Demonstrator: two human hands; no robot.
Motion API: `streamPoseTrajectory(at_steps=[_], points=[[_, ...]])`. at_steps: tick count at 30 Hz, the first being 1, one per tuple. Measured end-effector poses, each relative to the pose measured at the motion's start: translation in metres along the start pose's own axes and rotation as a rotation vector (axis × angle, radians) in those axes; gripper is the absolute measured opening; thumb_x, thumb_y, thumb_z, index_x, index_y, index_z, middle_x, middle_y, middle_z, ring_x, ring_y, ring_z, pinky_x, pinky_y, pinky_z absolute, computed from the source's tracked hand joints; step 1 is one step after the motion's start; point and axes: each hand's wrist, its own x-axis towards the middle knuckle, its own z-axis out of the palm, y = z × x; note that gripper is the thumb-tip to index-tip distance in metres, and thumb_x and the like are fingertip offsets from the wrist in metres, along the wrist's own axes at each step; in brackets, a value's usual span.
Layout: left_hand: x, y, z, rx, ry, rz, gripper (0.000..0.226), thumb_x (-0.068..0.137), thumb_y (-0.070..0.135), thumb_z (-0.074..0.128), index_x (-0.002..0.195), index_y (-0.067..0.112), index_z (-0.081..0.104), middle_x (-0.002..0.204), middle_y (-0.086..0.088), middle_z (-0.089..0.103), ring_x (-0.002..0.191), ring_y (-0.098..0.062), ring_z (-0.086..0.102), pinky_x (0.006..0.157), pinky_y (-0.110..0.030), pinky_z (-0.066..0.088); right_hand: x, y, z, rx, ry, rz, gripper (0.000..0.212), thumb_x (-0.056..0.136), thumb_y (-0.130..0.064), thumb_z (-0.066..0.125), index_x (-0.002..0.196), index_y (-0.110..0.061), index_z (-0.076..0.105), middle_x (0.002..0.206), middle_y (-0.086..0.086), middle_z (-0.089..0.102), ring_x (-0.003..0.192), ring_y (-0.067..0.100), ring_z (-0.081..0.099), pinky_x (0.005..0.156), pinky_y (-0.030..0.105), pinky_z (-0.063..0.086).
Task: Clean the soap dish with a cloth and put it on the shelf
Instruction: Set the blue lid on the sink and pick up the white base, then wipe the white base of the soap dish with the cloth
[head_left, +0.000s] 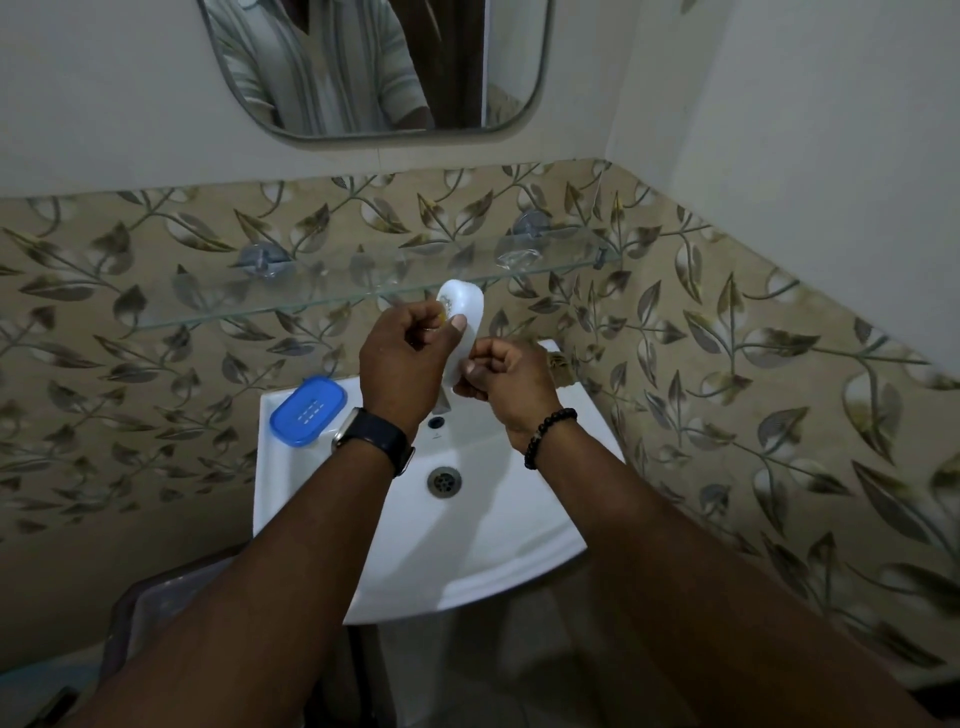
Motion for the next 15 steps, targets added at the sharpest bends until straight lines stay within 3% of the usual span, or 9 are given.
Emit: streamPoseTrajectory(at_steps=[3,5,7,11,13,15], points=[[0.0,-0.002,-0.007,-0.13,-0.003,-0.073,0.04,0.083,0.055,0.071,0.1,0.018,0.075,0.096,-0.004,0.077,0.091,-0.021,0.074,0.086,-0.045,0.062,0.005,-0.005,-0.004,-0.594,0.063,-0.29,0.02,0.092,-0.001,0.06,0.092,-0.016,0.072,0.083,-0.002,0.071,0.079,0.017,0.066,0.072,0.032,0.055],[0.001,-0.004,-0.012,-0.211,0.027,-0.179,0.053,0.079,0.067,0.066,0.09,0.015,0.074,0.088,-0.007,0.077,0.081,-0.02,0.077,0.077,-0.041,0.065,0.007,-0.009,-0.007,-0.915,0.027,-0.499,0.024,0.087,0.002,0.059,0.099,-0.015,0.073,0.088,0.003,0.072,0.083,0.023,0.063,0.071,0.038,0.054],[0.004,-0.011,-0.018,-0.284,0.043,-0.289,0.055,0.081,0.061,0.07,0.084,0.007,0.072,0.085,-0.012,0.076,0.075,-0.021,0.078,0.072,-0.039,0.065,0.007,-0.01,-0.01,-1.12,-0.007,-0.658,0.028,0.08,0.007,0.061,0.099,-0.011,0.073,0.083,0.011,0.067,0.082,0.033,0.061,0.063,0.044,0.053],[0.001,-0.025,-0.026,-0.486,0.05,-0.452,0.02,0.09,0.028,0.075,0.082,0.01,0.071,0.092,-0.012,0.074,0.086,-0.031,0.077,0.069,-0.034,0.063,0.001,0.002,-0.011,-1.267,0.047,-0.856,0.036,0.074,0.011,0.068,0.104,-0.008,0.075,0.085,0.011,0.07,0.078,0.034,0.064,0.056,0.034,0.051],[-0.001,-0.032,-0.03,-0.57,0.05,-0.483,0.015,0.092,0.024,0.074,0.089,0.01,0.071,0.094,-0.011,0.075,0.088,-0.028,0.077,0.068,-0.032,0.063,0.002,0.007,-0.015,-1.256,0.123,-0.9,0.04,0.079,0.01,0.064,0.116,-0.006,0.072,0.098,0.011,0.073,0.087,0.033,0.065,0.064,0.035,0.052],[-0.004,-0.038,-0.032,-0.622,0.047,-0.491,0.014,0.093,0.023,0.072,0.094,0.009,0.071,0.097,-0.01,0.075,0.083,-0.024,0.077,0.068,-0.031,0.063,0.01,0.01,-0.024,-1.25,0.175,-0.859,0.046,0.084,0.009,0.057,0.128,-0.005,0.065,0.116,0.014,0.07,0.105,0.034,0.063,0.083,0.04,0.055]])
